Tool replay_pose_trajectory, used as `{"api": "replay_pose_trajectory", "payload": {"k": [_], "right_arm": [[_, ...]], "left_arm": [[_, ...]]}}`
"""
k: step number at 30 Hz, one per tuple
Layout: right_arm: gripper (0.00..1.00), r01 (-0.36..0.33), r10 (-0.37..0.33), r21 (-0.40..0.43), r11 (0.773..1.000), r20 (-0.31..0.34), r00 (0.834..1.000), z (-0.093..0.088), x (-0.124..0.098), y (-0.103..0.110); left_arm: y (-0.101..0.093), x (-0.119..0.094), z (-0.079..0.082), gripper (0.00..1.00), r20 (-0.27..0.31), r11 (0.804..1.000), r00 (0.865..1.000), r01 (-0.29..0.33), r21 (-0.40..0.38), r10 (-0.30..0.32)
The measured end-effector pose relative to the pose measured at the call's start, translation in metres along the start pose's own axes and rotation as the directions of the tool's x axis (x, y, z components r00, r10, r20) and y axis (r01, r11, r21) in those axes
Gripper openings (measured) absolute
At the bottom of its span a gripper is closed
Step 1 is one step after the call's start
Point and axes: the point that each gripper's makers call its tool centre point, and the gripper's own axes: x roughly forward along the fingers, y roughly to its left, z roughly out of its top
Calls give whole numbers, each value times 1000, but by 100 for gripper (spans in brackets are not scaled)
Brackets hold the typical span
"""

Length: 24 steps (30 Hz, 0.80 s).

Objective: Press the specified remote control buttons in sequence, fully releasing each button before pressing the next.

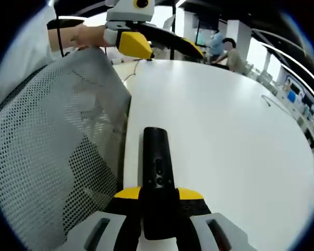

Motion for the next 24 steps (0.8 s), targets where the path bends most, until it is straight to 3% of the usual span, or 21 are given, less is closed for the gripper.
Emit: {"api": "replay_pose_trajectory", "payload": {"k": [7, 13, 17, 21, 24], "right_arm": [[21, 3, -3, -1, 1000, 2, 1000, 0, 0, 0], [21, 4, -4, 2, 1000, 1, 1000, 0, 0, 1], [21, 4, -3, 4, 1000, -1, 1000, 0, 0, 1], [21, 6, -6, 10, 1000, -9, 1000, 0, 1, 1], [21, 12, -12, 7, 1000, -21, 1000, 0, 1, 1]], "left_arm": [[11, -9, 13, 84, 57, 989, 990, -135, 59, 132], [28, -24, 30, 90, 149, 959, 951, -280, 50, 271], [37, -32, 32, 98, 164, 930, 922, -364, 60, 350], [45, -35, 31, 100, 160, 916, 907, -400, 31, 391], [50, -37, 26, 100, 141, 911, 902, -413, 6, 408]]}}
